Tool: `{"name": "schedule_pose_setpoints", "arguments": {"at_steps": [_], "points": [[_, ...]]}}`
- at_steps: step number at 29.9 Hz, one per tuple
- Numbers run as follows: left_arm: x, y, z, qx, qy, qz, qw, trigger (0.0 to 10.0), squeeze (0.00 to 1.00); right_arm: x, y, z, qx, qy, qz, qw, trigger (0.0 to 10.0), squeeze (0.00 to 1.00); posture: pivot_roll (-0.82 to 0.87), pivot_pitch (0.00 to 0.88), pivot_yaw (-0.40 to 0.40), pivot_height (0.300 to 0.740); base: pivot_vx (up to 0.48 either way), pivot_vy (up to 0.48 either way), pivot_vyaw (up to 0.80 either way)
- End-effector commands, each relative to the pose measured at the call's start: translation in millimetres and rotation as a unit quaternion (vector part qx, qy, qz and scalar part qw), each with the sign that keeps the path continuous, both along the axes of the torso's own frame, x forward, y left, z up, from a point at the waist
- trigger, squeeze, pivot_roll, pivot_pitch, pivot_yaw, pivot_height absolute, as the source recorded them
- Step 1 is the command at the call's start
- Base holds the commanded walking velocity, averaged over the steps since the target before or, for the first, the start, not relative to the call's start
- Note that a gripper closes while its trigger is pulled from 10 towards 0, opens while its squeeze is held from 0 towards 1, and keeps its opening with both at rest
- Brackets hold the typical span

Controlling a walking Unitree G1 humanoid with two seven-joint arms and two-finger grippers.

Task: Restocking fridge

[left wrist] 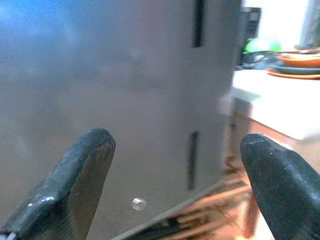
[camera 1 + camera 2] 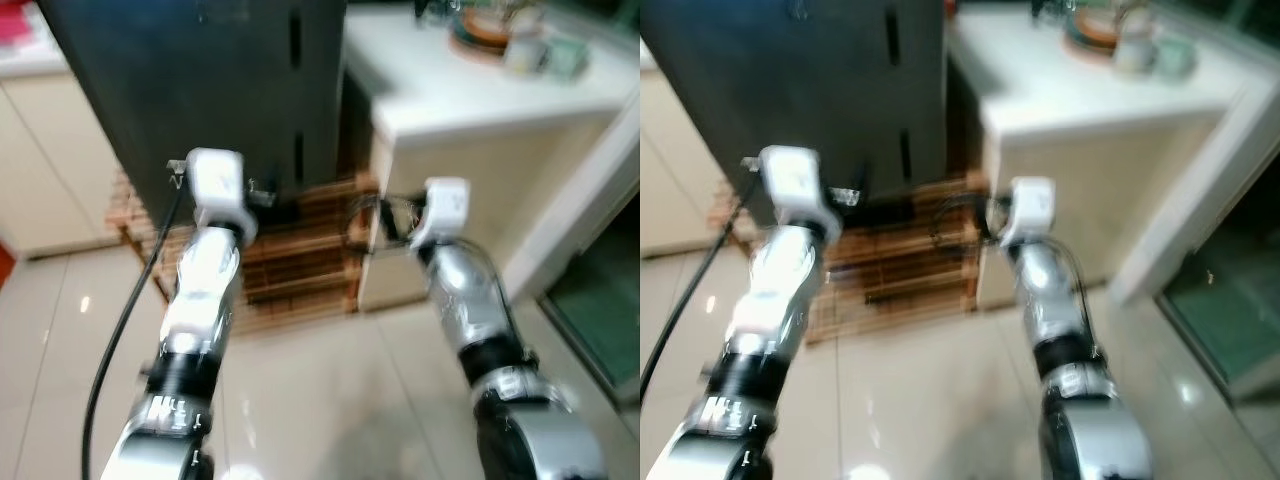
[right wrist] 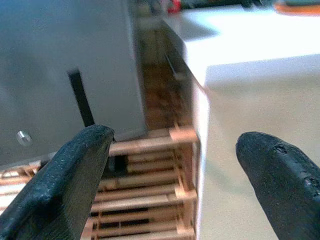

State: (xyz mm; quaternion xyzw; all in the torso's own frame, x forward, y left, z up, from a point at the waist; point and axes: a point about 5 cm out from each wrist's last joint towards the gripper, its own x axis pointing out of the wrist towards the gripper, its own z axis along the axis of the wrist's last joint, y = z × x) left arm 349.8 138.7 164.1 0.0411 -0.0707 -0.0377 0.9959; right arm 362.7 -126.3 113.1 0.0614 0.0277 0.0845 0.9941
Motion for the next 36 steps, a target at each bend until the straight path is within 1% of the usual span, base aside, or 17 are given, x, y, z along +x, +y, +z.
{"name": "schedule_pose_setpoints", "arguments": {"at_steps": [1, 3, 6, 8, 11, 20, 25, 29, 36], "points": [[3.8, 10.7, -1, 0.016, 0.008, 0.021, 1.000, 10.0, 0.00, 4.7, 12.6, 11, 0.003, -0.020, 0.016, 1.000, 10.0, 0.00, 0.06, 0.000, -0.013, 0.740, 0.000, 0.000, 0.00], [10.7, 16.1, 2, 0.030, 0.011, 0.034, 0.999, 10.0, 0.00, 6.0, 11.7, 12, 0.003, -0.021, 0.015, 1.000, 10.0, 0.00, 0.06, 0.000, -0.015, 0.740, 0.000, 0.000, 0.00], [16.3, 21.0, 4, 0.038, 0.011, 0.043, 0.998, 10.0, 0.00, 6.5, 11.2, 13, 0.004, -0.023, 0.014, 1.000, 10.0, 0.00, 0.06, 0.000, -0.016, 0.740, 0.000, 0.000, 0.00], [21.9, 27.9, 8, 0.038, 0.010, 0.055, 0.998, 10.0, 0.00, 5.9, 11.8, 13, 0.008, -0.028, 0.015, 0.999, 10.0, 0.00, 0.06, 0.000, -0.016, 0.740, 0.000, 0.000, 0.00], [27.8, 37.2, 14, 0.036, 0.009, 0.064, 0.997, 10.0, 0.00, 5.1, 12.9, 13, -0.013, -0.032, 0.021, 0.999, 10.0, 0.00, 0.05, 0.000, -0.010, 0.740, 0.000, 0.000, 0.20], [32.2, 33.3, 19, 0.034, -0.009, 0.053, 0.998, 10.0, 0.00, 6.2, 15.5, 15, -0.011, -0.037, 0.023, 0.999, 10.0, 0.00, 0.03, 0.000, -0.008, 0.740, 0.463, 0.000, 0.53], [33.7, 35.4, 21, 0.035, -0.013, 0.055, 0.998, 10.0, 0.00, 7.5, 17.9, 18, -0.005, -0.044, 0.026, 0.999, 10.0, 0.00, 0.04, 0.000, -0.007, 0.740, 0.472, 0.000, 0.49], [35.2, 41.3, 23, 0.039, -0.016, 0.059, 0.997, 10.0, 0.00, 8.8, 18.7, 19, 0.001, -0.043, 0.024, 0.999, 10.0, 0.00, 0.04, 0.000, -0.006, 0.740, 0.472, 0.000, 0.00], [37.1, 43.0, 24, 0.041, -0.018, 0.060, 0.997, 10.0, 0.00, 9.0, 20.2, 19, 0.002, -0.044, 0.026, 0.999, 10.0, 0.00, 0.04, 0.000, -0.003, 0.740, 0.472, 0.000, 0.00]]}}
